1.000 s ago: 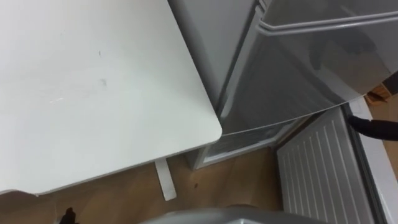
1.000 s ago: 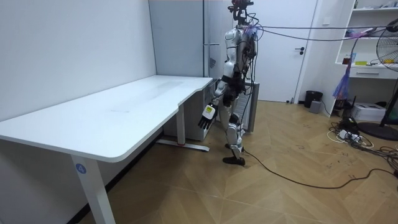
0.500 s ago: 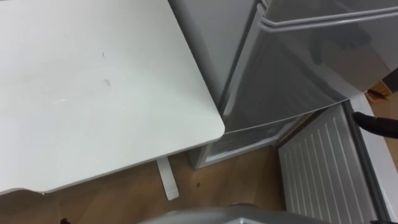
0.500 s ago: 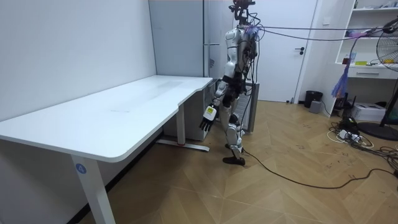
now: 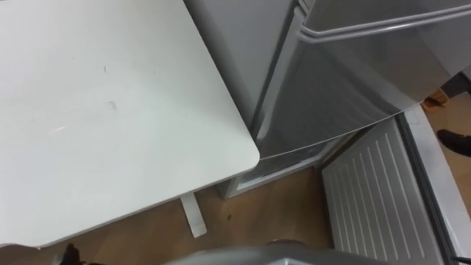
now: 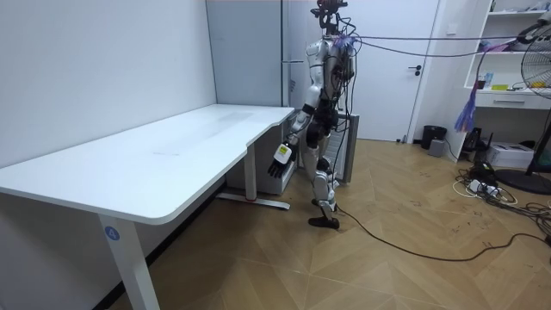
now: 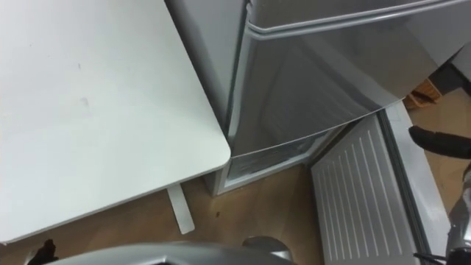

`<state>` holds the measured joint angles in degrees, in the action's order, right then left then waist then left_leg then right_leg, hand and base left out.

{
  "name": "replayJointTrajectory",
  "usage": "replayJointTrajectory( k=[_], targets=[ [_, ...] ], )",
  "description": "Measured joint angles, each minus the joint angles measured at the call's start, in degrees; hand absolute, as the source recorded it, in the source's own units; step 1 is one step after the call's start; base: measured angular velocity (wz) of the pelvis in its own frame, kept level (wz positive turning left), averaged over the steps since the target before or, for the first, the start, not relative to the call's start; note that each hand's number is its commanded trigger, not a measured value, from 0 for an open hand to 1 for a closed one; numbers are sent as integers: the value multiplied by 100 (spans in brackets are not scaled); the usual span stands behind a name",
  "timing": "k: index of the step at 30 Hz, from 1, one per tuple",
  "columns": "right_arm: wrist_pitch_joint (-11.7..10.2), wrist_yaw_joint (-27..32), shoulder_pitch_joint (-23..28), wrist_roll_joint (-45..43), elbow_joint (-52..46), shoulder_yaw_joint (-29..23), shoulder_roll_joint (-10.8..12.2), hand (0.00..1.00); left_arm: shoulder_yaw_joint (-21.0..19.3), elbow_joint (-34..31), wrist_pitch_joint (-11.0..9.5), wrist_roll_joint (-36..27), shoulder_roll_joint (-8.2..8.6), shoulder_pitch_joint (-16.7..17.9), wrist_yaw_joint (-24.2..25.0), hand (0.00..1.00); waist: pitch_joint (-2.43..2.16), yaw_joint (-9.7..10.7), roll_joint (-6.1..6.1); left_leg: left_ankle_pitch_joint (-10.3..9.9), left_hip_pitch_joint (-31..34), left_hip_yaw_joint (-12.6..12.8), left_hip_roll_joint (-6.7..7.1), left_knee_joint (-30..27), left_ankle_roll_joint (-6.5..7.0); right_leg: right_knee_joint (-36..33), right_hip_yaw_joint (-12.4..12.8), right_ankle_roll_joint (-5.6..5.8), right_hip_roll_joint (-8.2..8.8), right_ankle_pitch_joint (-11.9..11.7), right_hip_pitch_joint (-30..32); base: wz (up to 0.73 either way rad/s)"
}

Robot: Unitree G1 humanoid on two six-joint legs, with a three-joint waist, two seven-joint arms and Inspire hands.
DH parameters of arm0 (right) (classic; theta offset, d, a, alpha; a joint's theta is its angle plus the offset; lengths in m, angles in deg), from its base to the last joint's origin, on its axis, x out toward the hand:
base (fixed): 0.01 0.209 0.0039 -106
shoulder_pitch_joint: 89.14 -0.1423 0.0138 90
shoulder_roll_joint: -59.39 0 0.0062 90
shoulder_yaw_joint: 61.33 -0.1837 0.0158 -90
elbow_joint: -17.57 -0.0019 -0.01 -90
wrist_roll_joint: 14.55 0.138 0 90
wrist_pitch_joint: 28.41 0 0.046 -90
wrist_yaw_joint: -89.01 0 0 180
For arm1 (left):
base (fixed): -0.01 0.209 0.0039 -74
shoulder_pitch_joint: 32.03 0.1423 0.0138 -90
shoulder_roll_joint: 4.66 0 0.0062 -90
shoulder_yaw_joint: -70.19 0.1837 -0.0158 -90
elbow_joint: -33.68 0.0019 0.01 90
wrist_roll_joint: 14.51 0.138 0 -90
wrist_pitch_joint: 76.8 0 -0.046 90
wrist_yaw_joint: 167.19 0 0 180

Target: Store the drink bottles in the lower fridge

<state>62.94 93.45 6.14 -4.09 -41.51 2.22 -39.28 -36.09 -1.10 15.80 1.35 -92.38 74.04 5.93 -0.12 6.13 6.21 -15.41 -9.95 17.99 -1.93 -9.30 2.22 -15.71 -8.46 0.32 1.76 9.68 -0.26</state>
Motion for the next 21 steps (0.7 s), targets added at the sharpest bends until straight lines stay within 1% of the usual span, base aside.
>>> replayJointTrajectory(
  k=[4, 5, 6, 7, 9, 10, 12, 13, 14, 16, 17, 18, 21],
  targets=[
    [0, 78, -28, 94, 111, -22, -147, 0, 3, -14, 50, 2, -7, 0, 0, 0, -3, 45, -35, -1, 95, -50, -25, -15, -17, 33, -103, -18, 4, -13, 12, 13],
    [2, 95, -116, 135, 279, -31, -214, 0, 3, -15, 91, 0, -22, -27, 1, 0, -5, 56, -47, 7, 132, -40, -34, -24, -31, 30, -99, -24, -1, -16, 45, 5],
    [4, 108, -197, 141, 371, -61, -231, 0, 2, -13, 110, 1, -28, -21, 3, 0, -7, 57, -57, 12, 147, -30, -37, -27, -38, 25, -94, -30, -6, -20, 69, 0],
    [4, 140, -346, 180, 534, -188, -247, 0, 0, -8, 134, 1, -34, -20, 13, 0, -18, 67, -68, 22, 183, -27, -41, -41, -51, 23, -94, -42, -11, -27, 111, -5],
    [3, 237, -581, 253, 880, -236, -393, 0, 3, -6, 146, 3, -33, -25, 38, 0, -39, 86, -129, 40, 244, -22, -50, -53, -73, 23, -94, -56, -20, -36, 177, 0],
    [3, 240, -650, 254, 987, -236, -428, 0, 2, -5, 151, 4, -33, -23, 38, 0, -34, 88, -148, 45, 252, -14, -53, -53, -79, 20, -92, -59, -22, -37, 192, -4],
    [3, 243, -846, 308, 1335, -234, -546, 0, 3, -12, 168, 6, -32, -38, 61, 0, -42, 103, -192, 63, 336, 5, -69, -66, -96, 15, -94, -79, -30, -49, 287, 0],
    [3, 247, -886, 341, 1390, -233, -561, 0, 3, -12, 170, 7, -36, -39, 77, 0, -41, 110, -205, 67, 350, 7, -74, -82, -101, 14, -95, -87, -30, -53, 334, 0],
    [3, 241, -926, 456, 1436, -220, -577, 0, 4, -18, 173, 4, -40, -56, 92, 0, -25, 109, -227, 71, 394, 22, -86, -109, -108, 8, -93, -100, -35, -61, 387, -4],
    [3, 211, -998, 560, 1471, -179, -619, 0, 19, -28, 173, 4, -39, -80, 112, 0, -23, 118, -235, 77, 494, 71, -98, -157, -118, -31, -79, -120, -36, -68, 511, -8],
    [3, 152, -1101, 573, 1530, -176, -654, 0, 30, -76, 184, 12, -39, -71, 131, 0, -17, 117, -274, 81, 543, 102, -109, -187, -123, -43, -79, -141, -38, -81, 557, -10],
    [3, 57, -1233, 638, 1723, -171, -706, 0, 30, -136, 196, 15, -43, -52, 142, 0, 12, 118, -264, 83, 567, 151, -130, -212, -128, -49, -75, -159, -48, -92, 576, -8],
    [25, -187, -1428, 871, 2212, -160, -818, 0, 34, -138, 209, 4, -73, -79, 218, 0, 1, 137, -273, 106, 623, 237, -159, -231, -159, -17, -95, -191, -55, -111, 627, 1]
  ],
)
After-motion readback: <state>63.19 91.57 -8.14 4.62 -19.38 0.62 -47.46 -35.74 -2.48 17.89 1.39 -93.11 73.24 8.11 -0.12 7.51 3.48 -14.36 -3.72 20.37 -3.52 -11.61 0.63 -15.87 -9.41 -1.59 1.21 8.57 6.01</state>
